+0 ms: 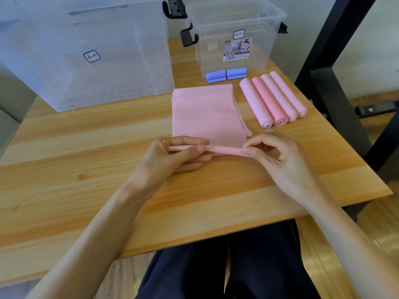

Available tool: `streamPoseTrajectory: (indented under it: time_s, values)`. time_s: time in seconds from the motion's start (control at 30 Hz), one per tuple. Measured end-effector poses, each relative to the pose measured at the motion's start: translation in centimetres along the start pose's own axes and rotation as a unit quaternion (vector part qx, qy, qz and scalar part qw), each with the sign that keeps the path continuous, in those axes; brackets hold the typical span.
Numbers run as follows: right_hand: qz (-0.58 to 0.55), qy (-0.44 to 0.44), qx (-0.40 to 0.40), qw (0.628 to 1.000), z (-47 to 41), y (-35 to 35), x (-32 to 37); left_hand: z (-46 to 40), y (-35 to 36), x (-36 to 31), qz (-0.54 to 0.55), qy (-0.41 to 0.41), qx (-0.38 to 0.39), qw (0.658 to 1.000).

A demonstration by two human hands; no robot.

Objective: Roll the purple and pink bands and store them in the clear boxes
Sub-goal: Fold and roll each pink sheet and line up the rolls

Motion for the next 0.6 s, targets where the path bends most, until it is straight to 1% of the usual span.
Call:
streamPoseTrajectory:
  time_s: [0.07,0.13,0.2,0.23,0.3,0.37,0.5,0.6]
  values:
    - [-0.023,0.053,-0.001,0.998,0.2,-0.2,0.2,-0.1,-0.1,0.1,0.018,0.007,-0.005,1.0]
    - [-0.016,0.102,0.007,0.995,0.3,-0.4,0.3,-0.1,-0.1,0.1,0.031,0.014,-0.007,0.999]
    - [0.002,0.122,0.038,0.992,0.2,-0.5,0.5,0.0,-0.1,0.1,0.039,0.018,-0.008,0.999]
    - [-0.006,0.13,0.06,0.99,0.1,-0.4,0.8,0.0,-0.1,0.1,0.04,0.019,-0.008,0.999]
    - [-0.065,0.146,0.101,0.982,-0.1,0.2,1.3,0.0,0.0,0.0,0.041,0.021,-0.005,0.999]
    - [-0.122,0.163,0.12,0.972,-0.2,0.8,1.9,0.0,0.1,0.0,0.042,0.021,-0.003,0.999]
    - [-0.176,0.172,0.11,0.963,-0.4,1.8,2.7,0.0,0.0,0.0,0.049,0.022,-0.007,0.999]
    - [-0.192,0.171,0.096,0.962,-0.5,2.0,2.8,0.0,-0.1,0.1,0.051,0.025,-0.011,0.998]
Point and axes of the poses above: each hand's wrist, its own z-axis away from the middle knuckle, its own y-axis out of the palm, x = y × z, the point moved 2 cm from there along -z, towards the middle knuckle, and after that the axes turned 10 degrees about -y, right-handed, at the moved point
